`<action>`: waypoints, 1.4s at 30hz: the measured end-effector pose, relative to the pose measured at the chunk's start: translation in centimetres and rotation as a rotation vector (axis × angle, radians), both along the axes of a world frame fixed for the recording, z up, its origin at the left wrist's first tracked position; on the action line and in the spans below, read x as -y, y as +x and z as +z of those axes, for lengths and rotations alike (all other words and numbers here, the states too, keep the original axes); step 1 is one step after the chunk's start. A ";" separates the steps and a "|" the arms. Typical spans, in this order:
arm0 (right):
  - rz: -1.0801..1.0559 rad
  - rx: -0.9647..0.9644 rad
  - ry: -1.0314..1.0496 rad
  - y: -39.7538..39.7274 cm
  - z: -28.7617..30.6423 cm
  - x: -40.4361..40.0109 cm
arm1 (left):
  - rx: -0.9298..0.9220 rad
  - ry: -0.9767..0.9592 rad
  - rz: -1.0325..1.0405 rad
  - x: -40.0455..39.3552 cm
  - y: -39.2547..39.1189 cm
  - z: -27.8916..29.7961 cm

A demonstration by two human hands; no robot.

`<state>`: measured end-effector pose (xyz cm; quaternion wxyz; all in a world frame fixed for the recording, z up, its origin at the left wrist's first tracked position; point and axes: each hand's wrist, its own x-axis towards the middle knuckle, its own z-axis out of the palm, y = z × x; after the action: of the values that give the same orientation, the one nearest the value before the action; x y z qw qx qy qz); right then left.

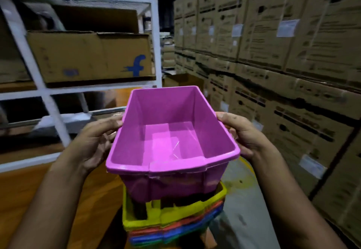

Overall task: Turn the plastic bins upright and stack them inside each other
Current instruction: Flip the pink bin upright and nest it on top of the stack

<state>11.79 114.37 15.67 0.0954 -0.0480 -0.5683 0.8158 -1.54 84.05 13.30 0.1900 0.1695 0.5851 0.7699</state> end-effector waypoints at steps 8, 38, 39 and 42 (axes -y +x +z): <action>0.144 -0.010 -0.090 -2.5 -1.6 -1.2 | 0.055 -0.019 0.113 1.3 2.8 -2.1; 0.110 0.311 0.045 -3.4 -11.2 -3.5 | 0.190 -0.277 0.313 1.0 4.5 -8.9; 0.107 0.306 0.057 -3.3 -11.4 -3.6 | 0.191 -0.286 0.326 1.0 4.6 -8.9; 0.105 0.284 0.093 -3.2 -11.5 -3.7 | 0.168 -0.304 0.362 0.8 5.2 -8.7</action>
<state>8.61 118.06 4.17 -0.0265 -0.1287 -0.6149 0.7776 3.63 83.22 4.63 0.1205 -0.0332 0.6971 0.7060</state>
